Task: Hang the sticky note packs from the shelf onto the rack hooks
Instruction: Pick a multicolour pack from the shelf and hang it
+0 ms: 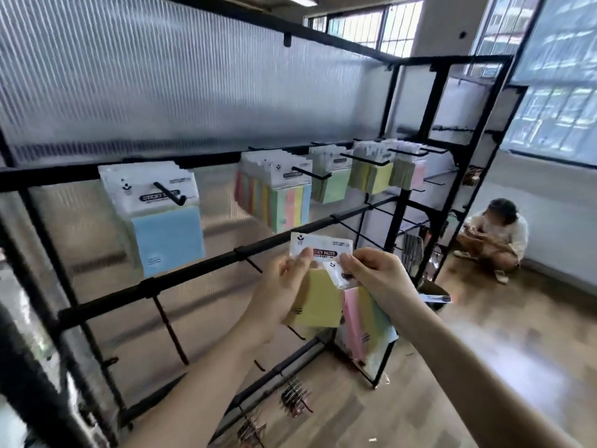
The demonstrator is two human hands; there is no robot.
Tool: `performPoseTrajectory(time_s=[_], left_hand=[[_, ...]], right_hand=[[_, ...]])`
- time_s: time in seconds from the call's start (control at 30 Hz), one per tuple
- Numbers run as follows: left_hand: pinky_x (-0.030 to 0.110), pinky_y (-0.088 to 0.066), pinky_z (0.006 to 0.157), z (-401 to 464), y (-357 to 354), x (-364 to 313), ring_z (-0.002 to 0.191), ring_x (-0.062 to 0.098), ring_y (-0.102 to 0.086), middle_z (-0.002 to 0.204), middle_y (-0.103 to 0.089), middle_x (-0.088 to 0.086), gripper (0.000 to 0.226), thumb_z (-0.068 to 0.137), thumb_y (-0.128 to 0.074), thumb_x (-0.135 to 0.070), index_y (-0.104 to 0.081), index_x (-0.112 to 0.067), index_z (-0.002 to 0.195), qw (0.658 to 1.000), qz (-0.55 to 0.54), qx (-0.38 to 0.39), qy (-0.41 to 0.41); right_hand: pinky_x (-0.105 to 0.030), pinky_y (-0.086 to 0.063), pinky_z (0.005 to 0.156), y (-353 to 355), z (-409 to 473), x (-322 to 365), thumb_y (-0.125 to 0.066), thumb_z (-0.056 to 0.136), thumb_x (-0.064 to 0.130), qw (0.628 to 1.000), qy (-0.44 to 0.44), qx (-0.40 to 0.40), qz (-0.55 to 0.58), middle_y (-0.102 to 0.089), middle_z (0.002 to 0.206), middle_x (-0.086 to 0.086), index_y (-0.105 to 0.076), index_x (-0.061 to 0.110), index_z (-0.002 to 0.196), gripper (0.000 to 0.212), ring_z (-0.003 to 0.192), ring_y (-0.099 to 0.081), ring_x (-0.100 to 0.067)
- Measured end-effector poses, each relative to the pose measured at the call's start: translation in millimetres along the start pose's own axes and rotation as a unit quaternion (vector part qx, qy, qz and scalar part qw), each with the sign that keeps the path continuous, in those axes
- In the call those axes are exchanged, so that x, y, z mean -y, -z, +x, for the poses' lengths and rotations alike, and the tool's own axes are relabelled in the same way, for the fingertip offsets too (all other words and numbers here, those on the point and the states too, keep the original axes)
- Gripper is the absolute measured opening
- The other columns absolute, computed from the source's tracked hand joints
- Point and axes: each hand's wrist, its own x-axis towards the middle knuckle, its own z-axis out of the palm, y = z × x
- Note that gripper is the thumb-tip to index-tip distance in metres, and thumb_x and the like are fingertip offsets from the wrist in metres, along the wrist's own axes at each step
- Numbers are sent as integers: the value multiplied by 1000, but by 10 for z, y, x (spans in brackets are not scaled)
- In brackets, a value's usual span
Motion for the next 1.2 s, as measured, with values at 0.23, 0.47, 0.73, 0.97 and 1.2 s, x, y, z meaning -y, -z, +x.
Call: performPoseTrajectory(time_s=[0.23,0.47,0.73,0.97,1.2], left_hand=[[57,-54,80,604,-635,-85,80,23,-70,85,-74,-3,29,70,-62,-69,-65,-44,85,998,-13,-10,-58],[14,-50,57,1088,-1182,38,70,3,-68,82,-73,-11,21,85,-60,-50,-65,-30,87,993,9,-46,-113],[21,-48,67,1675,-1894,88,73,0,-66,80,-72,-17,24,82,-57,-52,-63,-30,88,986,51,-112,-113],[16,-49,69,2157,-2447,-87,75,1,-65,83,-73,-9,29,84,-53,-58,-69,-33,86,978,72,-141,-137],[34,-49,65,2606,-2730,-286,66,21,-61,78,-69,16,38,88,-58,-49,-68,-13,79,961,76,-192,-183]], right_hand=[[-8,-38,47,544,478,-174,-65,89,26,999,33,-34,23,-63,55,12,-64,12,71,22,47,-55,4],[-9,-40,48,1054,1030,-512,-63,89,32,998,56,-22,34,-68,63,10,-70,13,80,22,51,-58,2],[-9,-40,49,1688,1753,-771,-65,80,45,995,86,24,47,-71,67,7,-70,18,75,28,54,-61,1],[-7,-38,48,2273,2287,-847,-67,88,27,989,132,29,67,-69,62,10,-63,13,70,23,50,-58,4],[-9,-40,53,2466,2751,-823,-65,90,19,976,200,-30,79,-63,58,13,-59,15,66,25,55,-58,2]])
